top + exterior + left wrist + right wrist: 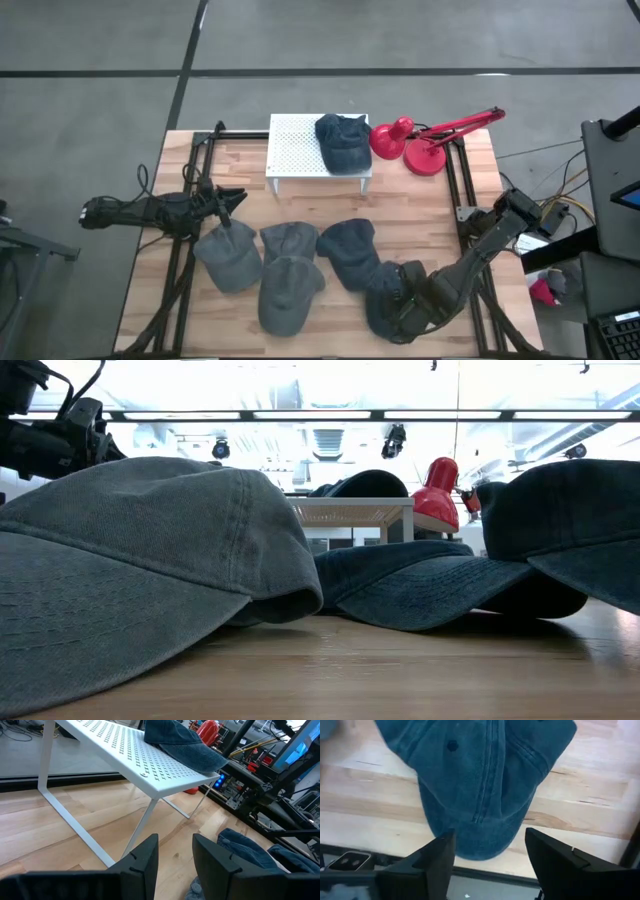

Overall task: Pick & Place hat
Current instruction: Stack the bottom blue cap on the blue cap

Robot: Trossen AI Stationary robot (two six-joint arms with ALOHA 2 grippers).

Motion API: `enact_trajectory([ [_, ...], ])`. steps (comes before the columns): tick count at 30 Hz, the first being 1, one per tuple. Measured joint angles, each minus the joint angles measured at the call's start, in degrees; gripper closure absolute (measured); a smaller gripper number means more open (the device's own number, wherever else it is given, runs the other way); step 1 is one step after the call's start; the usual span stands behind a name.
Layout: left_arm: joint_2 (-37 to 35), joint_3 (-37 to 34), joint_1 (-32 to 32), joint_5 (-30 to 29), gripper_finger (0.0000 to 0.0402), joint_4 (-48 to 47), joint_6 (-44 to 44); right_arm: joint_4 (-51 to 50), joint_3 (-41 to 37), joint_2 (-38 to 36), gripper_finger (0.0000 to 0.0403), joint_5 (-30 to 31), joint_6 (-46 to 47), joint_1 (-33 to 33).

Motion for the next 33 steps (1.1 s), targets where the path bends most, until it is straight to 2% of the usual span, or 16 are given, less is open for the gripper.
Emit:
enact_trajectory([
  [8, 0.00, -0.01, 0.01, 0.00, 0.0280, 0.02, 0.00, 7.31, -7.72, 0.02, 0.0117, 0.13, -0.46, -2.47],
  [16, 0.00, -0.01, -0.01, 0.00, 0.0280, 0.02, 0.00, 12.55, -14.39, 0.02, 0.0112, -0.07, -0.50, -3.78],
  [23, 0.00, 0.00, -0.01, 0.00, 0.0280, 0.02, 0.00, 22.70, -20.40, 0.02, 0.0142, -0.20, 0.04, -3.80],
  [33, -0.02, -0.01, -0.01, 0.00, 0.0280, 0.02, 0.00, 23.55, -21.97, 0.02, 0.0234, -0.48, 1.49, -3.80],
])
